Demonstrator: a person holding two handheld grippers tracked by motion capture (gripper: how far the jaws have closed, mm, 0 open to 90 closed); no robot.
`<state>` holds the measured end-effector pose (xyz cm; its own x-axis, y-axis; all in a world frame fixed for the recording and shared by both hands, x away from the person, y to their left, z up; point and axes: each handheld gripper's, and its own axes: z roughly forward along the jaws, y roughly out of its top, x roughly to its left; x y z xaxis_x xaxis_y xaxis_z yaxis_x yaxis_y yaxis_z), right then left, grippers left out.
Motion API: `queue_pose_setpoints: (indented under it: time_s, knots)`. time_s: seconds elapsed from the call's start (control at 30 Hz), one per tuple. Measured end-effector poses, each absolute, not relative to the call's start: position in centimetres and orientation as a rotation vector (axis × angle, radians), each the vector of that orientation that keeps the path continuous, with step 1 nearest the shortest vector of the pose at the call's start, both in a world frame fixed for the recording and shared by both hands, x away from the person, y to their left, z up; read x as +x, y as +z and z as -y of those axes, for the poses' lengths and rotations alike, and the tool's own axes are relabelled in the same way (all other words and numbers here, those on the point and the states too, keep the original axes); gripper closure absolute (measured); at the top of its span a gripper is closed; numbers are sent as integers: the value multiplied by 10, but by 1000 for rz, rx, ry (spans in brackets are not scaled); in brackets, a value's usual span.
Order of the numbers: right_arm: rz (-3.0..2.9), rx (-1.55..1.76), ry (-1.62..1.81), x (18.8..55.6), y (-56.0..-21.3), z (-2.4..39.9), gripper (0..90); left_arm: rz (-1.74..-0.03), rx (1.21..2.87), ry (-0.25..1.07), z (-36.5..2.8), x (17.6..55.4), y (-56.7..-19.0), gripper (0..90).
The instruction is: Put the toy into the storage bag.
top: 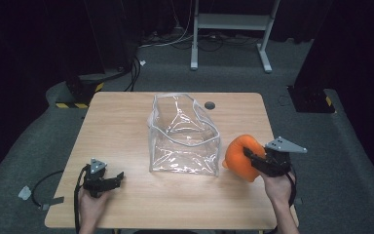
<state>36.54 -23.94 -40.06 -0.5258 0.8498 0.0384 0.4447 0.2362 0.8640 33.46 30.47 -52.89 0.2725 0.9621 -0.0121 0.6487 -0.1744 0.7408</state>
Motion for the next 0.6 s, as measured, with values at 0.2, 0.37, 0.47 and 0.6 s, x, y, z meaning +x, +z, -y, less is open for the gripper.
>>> queue_pose_setpoints:
  time_s: [0.2, 0.37, 0.47, 0.6]
  knots:
    - [-2081, 1183, 1244, 364, -392, 241, 579, -1450, 1906, 628, -305, 335, -529, 183]
    - [-2078, 1191, 1286, 363, -386, 246, 579, -1449, 1907, 628, -305, 335, -529, 183]
    - [-2079, 1198, 1311, 362, -381, 249, 579, -1449, 1908, 628, -305, 335, -529, 183]
    - [-2077, 1187, 1316, 361, -371, 252, 578, -1449, 1912, 629, -305, 335, -529, 183]
